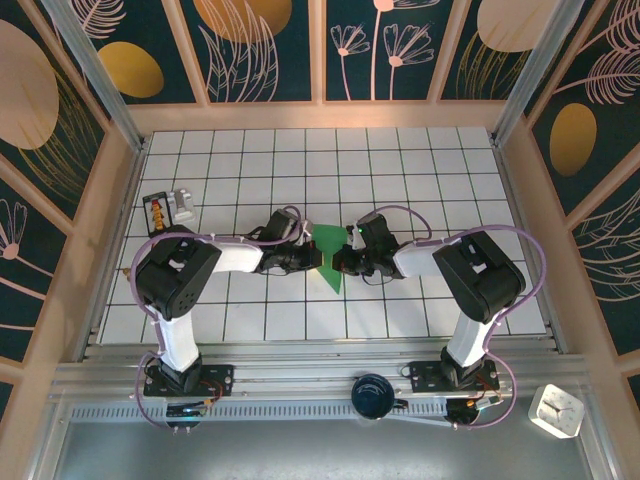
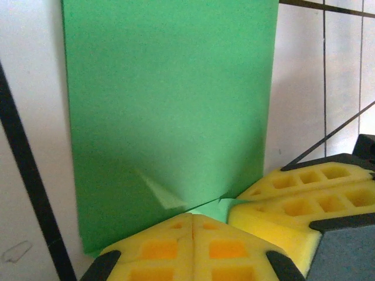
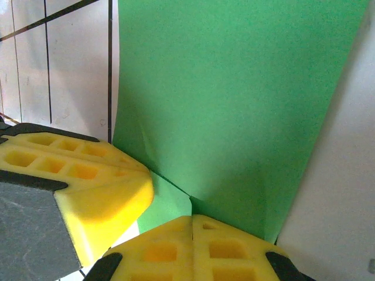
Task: Fold a paper plane with a square sheet of paper (pick it up from the middle)
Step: Third fold the triangle at the center of the table.
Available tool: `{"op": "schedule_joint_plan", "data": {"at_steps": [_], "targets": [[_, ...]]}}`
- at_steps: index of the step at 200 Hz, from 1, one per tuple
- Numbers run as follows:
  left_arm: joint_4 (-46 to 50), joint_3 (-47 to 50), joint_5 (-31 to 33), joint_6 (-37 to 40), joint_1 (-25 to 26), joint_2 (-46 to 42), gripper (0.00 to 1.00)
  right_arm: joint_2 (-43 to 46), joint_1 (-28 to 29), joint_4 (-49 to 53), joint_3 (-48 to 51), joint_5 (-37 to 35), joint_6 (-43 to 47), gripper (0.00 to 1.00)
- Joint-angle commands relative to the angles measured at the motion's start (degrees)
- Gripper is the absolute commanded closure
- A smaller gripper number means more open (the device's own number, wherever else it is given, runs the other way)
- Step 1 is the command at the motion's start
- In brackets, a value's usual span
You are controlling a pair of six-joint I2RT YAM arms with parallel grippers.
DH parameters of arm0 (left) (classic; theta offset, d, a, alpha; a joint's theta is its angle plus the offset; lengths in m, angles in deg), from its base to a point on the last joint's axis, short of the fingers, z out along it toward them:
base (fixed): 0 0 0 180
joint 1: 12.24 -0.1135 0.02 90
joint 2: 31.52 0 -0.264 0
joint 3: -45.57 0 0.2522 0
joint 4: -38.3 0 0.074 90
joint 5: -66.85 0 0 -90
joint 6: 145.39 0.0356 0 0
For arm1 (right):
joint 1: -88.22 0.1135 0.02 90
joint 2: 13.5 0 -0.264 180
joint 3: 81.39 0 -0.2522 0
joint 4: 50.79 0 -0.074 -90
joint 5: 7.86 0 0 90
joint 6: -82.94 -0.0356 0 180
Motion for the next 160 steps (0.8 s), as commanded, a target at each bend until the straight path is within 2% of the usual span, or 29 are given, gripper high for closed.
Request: {"op": "schedule_joint_plan", "data": {"at_steps": [1, 52, 112, 160], "targets": [[2.8, -0.9, 1.3, 2.1, -0.2, 1.7, 0.97, -4.2, -0.4, 9.7, 1.9, -4.3, 1.5, 1.00], [4.9, -0.5, 3.7, 4.2, -0.2, 3.2, 1.00, -3.3, -0.6, 10.7, 1.0, -4.1, 2.4, 0.98], [6.5, 0.2, 6.4, 6.1, -0.2, 3.4, 1.00, 1.2, -1.1, 14.2, -1.2, -4.3, 4.3, 0.85], [6.7, -0.2, 6.5, 6.8, -0.2, 3.8, 1.00, 6.2, -1.4, 17.3, -0.8, -6.3, 5.1, 0.79]]}}
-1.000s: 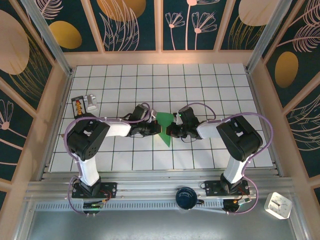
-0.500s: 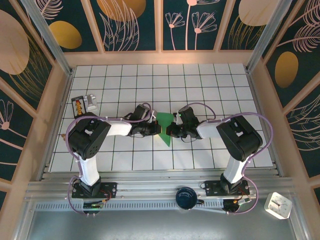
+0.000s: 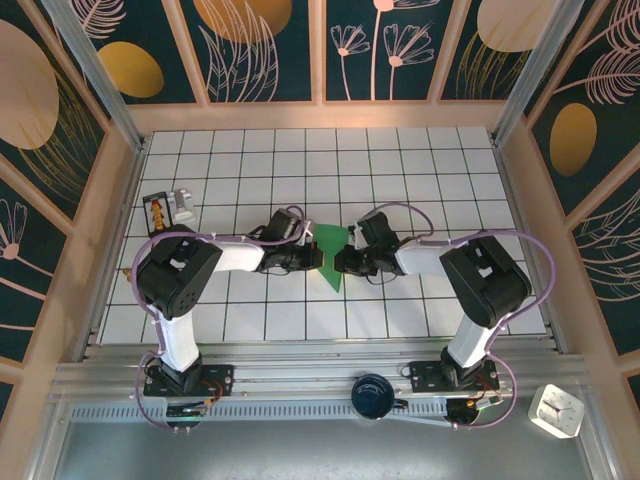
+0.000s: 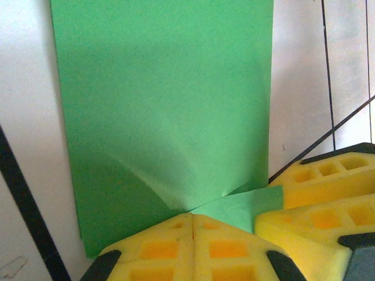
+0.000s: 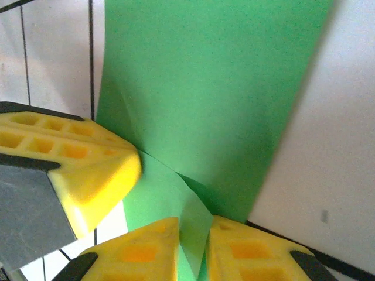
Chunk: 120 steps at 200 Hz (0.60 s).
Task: Fold a paper plane with a square sheet of paper (pick it up from the middle)
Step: Third fold the triangle at the center of the table.
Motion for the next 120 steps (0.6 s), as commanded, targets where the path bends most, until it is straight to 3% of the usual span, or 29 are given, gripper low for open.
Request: {"op": "schedule_joint_plan", "data": {"at_steps": [1, 34, 61, 120], "targets": [[5.7, 0.8, 5.9, 2.0, -0.2, 3.3, 1.00, 3.1, -1.0, 7.5, 1.2, -4.3, 1.7, 0.79], [5.8, 0.8, 6.0, 2.3, -0.2, 3.1, 1.00, 8.8, -1.1, 7.3, 3.1, -4.2, 2.3, 0.79], [5.8, 0.9, 5.9, 2.3, -0.2, 3.1, 1.00, 10.3, 3.4, 5.4, 2.1, -3.5, 3.6, 0.79], [5.9, 0.8, 5.9, 2.4, -0.2, 3.1, 1.00, 2.1, 10.8, 3.0, -4.8, -1.5, 5.2, 0.84]]}}
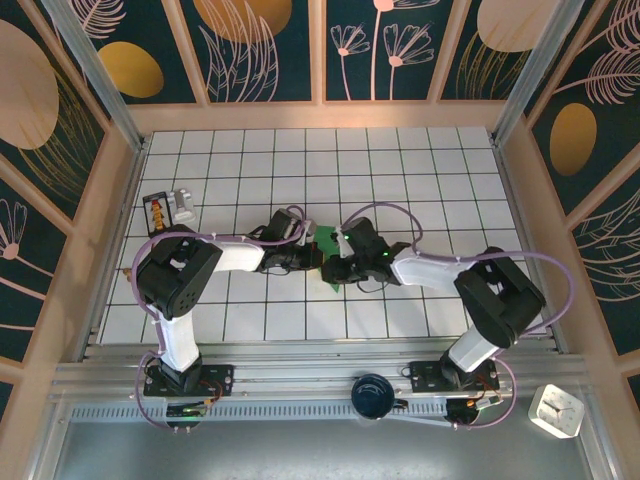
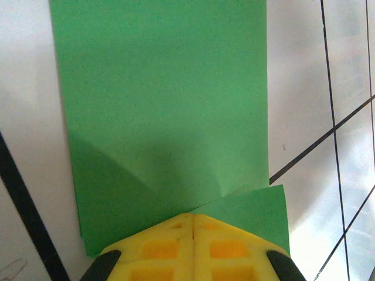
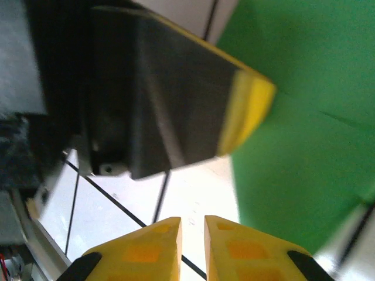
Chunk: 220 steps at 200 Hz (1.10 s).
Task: Fold a paper plane with a square sheet of paper (pick it up from the middle)
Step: Third fold the triangle at the center of the table.
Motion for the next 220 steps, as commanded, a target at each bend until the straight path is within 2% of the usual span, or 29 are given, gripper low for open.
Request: {"op": "schedule_joint_plan", "data": {"at_steps": [1, 40, 106, 220], "targets": [[5.8, 0.8, 5.5, 1.8, -0.3, 3.1, 1.00, -3.6, 0.9, -1.4, -2.8, 0.8, 1.9, 0.85], [5.8, 0.7, 5.5, 1.9, -0.3, 2.8, 1.00, -7.2, 0.5, -1.8, -3.1, 0.6, 2.9, 0.89], [5.9, 0.7, 5.7, 2.1, -0.3, 2.8, 1.00, -7.9, -0.9, -3.1, 2.9, 1.2, 2.2, 0.92], [6.5, 0.8, 6.5, 2.7, -0.3, 2.8, 1.00, -3.5, 0.5, -2.9, 13.0, 0.9, -2.3, 0.97]]}}
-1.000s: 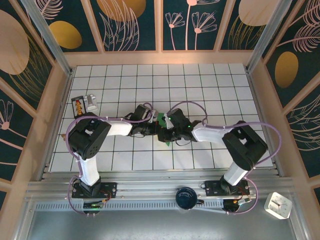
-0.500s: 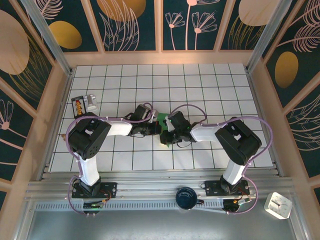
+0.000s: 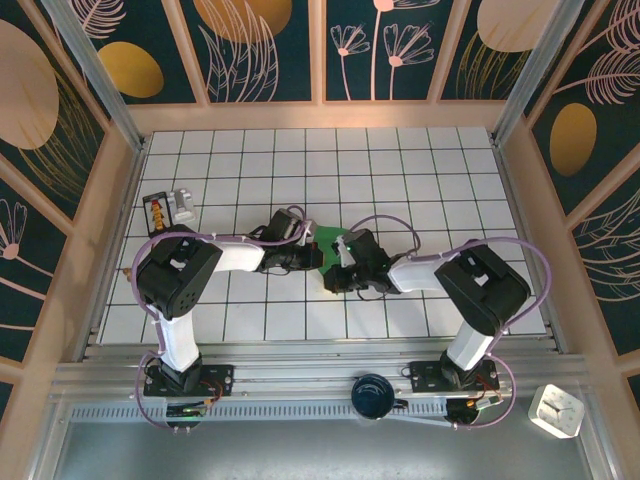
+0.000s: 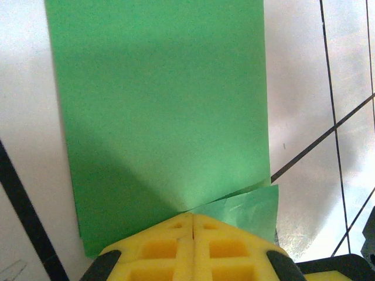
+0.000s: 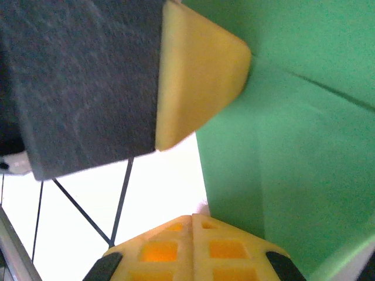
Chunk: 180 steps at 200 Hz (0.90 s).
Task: Fold a paper plane with a square sheet of paper (pick it up from the middle)
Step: Third fold the triangle at the center of the table.
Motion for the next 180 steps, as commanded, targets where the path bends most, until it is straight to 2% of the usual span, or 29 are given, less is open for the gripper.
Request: {"op": "schedule_joint_plan", "data": {"at_steps": [1, 74, 135, 180], "targets": [[6.3, 0.9, 6.3, 1.6, -0.3, 2.8, 1.00, 0.6, 1.2, 10.2, 4.9, -0.8, -1.9, 0.97], [6.4, 0.8, 6.4, 1.6, -0.4, 2.8, 1.00, 5.6, 2.3, 12.1, 8.3, -2.2, -3.0, 0.99], [6.0, 1.1, 6.1, 1.4, -0.3, 3.0, 1.00, 9.8, 0.8, 14.9, 1.3, 0.2, 1.2, 0.98], [5.6, 1.1, 5.6, 1.0, -0.4, 2.9, 1.00, 6.1, -1.2, 11.6, -3.7, 3.0, 1.4, 0.98]]}}
